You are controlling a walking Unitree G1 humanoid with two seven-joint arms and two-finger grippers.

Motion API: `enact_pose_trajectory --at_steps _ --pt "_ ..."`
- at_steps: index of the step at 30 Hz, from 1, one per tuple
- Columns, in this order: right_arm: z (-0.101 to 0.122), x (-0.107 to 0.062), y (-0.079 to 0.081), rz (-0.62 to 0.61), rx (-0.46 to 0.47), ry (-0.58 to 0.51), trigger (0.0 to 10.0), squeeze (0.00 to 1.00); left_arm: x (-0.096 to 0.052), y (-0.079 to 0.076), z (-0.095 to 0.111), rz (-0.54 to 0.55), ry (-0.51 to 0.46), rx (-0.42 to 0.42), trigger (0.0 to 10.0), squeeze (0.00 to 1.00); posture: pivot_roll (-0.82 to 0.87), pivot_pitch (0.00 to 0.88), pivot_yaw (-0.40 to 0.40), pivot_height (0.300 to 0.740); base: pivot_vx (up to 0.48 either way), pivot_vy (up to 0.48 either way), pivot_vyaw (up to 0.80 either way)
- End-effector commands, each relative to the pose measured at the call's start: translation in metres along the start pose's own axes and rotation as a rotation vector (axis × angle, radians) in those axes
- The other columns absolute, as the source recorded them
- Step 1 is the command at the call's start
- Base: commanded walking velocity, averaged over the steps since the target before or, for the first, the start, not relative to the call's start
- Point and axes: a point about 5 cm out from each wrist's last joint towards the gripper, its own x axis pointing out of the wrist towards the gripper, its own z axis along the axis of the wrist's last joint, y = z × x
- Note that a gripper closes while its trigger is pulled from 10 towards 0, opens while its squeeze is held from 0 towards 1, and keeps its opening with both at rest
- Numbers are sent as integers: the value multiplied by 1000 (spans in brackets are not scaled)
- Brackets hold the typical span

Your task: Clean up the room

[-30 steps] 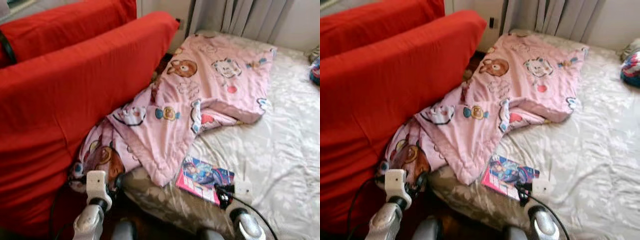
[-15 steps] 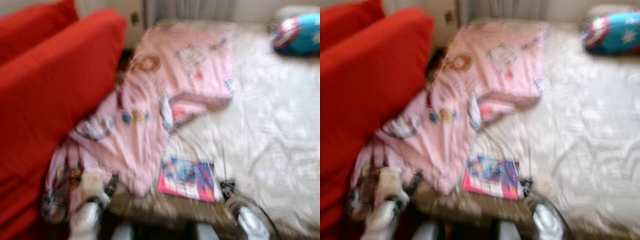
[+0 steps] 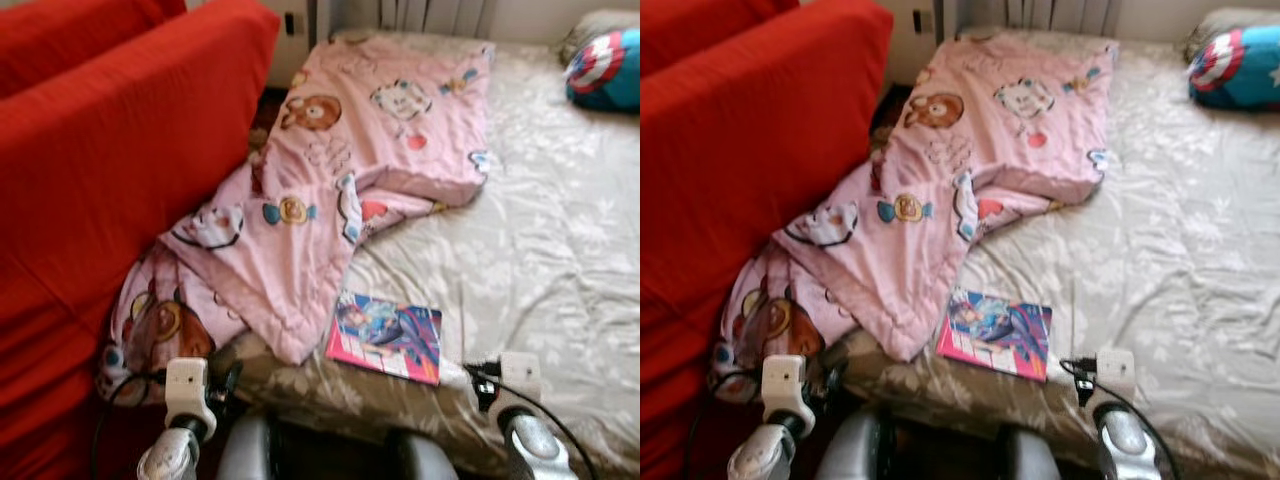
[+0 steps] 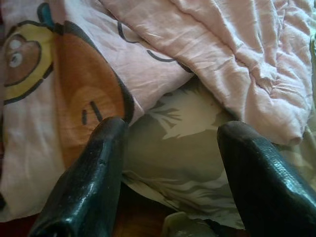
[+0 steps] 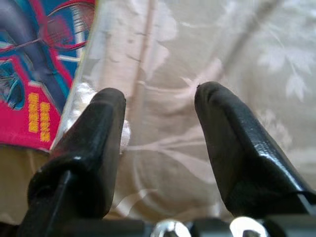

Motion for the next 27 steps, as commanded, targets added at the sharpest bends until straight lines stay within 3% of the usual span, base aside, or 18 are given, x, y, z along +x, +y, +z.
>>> enact_pose_trajectory --at_steps 1,5,6,8,9,10,14,15,21,27 --pt "-5 -1 -2 17 -73 46 10000 0 -6 4 -6 10 25 -6 10000 0 48 262 12 624 0 0 0" --pt "4 3 -2 76 -235 33 10000 0 -8 7 -5 12 21 0 10000 0 64 265 15 624 0 0 0" --pt "8 5 0 135 -391 36 10000 0 -10 9 -5 17 20 5 10000 0 78 259 14 624 0 0 0" --pt "12 6 2 210 -504 35 10000 0 -12 11 -5 23 18 8 10000 0 84 265 12 624 0 0 0" --pt "16 7 3 296 -621 43 10000 0 -15 14 -5 30 20 12 10000 0 93 268 12 624 0 0 0" --pt "20 8 1 338 -677 51 10000 0 -17 16 -6 33 24 15 10000 0 95 273 12 624 0 0 0" --pt "31 10 -6 396 -741 67 10000 0 -23 19 -8 34 35 25 10000 0 101 283 17 624 0 0 0" --pt "32 10 -10 435 -870 98 10000 0 -26 20 -10 32 44 30 10000 0 100 287 18 624 0 0 0" --pt "37 13 -23 398 -950 169 10000 0 -36 21 -12 29 59 39 10000 0 118 309 27 624 0 0 0" --pt "33 12 -23 407 -984 207 10000 0 -44 22 -13 19 73 57 10000 0 143 333 37 624 0 0 0"
